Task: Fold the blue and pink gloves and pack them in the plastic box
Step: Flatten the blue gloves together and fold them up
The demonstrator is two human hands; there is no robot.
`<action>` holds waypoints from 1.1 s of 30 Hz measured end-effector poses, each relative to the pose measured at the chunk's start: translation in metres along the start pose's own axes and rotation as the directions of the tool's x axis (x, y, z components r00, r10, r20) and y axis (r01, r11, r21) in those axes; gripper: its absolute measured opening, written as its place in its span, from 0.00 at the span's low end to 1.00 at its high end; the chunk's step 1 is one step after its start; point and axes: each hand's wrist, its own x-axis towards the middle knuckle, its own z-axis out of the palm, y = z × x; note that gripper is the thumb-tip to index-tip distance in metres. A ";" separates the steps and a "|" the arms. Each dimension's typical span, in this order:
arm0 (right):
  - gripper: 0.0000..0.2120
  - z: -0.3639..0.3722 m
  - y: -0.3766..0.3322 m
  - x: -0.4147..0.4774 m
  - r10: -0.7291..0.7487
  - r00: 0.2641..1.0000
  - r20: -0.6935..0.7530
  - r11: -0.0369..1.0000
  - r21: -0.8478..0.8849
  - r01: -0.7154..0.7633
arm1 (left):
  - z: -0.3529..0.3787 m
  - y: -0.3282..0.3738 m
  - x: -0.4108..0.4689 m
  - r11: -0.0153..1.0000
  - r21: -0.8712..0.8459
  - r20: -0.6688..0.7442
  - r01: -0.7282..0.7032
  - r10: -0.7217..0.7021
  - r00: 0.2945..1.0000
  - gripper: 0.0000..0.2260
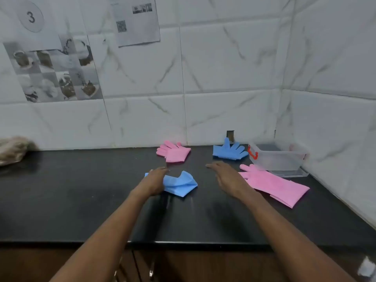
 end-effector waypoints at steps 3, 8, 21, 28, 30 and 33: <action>0.27 0.016 0.005 0.014 0.006 0.991 0.133 1.000 -0.010 -0.004 | 0.001 -0.032 0.003 1.000 -0.002 0.061 0.031 -0.030 0.998 0.32; 0.26 0.050 -0.002 0.040 -0.116 0.971 0.209 0.993 0.034 0.112 | 0.011 -0.052 0.019 0.998 -0.007 0.080 -0.058 0.059 0.995 0.32; 0.09 0.055 -0.028 0.070 0.146 0.986 0.079 0.939 0.302 -0.163 | -0.027 -0.047 0.040 0.864 -0.493 -0.389 -0.103 -0.113 0.914 0.11; 0.13 0.042 -0.054 0.071 0.025 0.991 0.134 0.933 0.352 -0.071 | -0.052 0.014 0.037 0.828 -0.400 -0.378 -0.393 0.241 0.894 0.10; 0.06 0.039 -0.056 0.073 0.066 0.989 0.133 0.898 0.424 -0.117 | -0.061 0.026 0.036 0.816 -0.367 -0.405 -0.447 0.293 0.866 0.12; 0.07 0.028 -0.053 0.071 0.148 0.977 0.154 0.675 0.707 -0.214 | -0.070 0.023 0.035 0.804 -0.451 -0.583 -0.388 0.064 0.810 0.17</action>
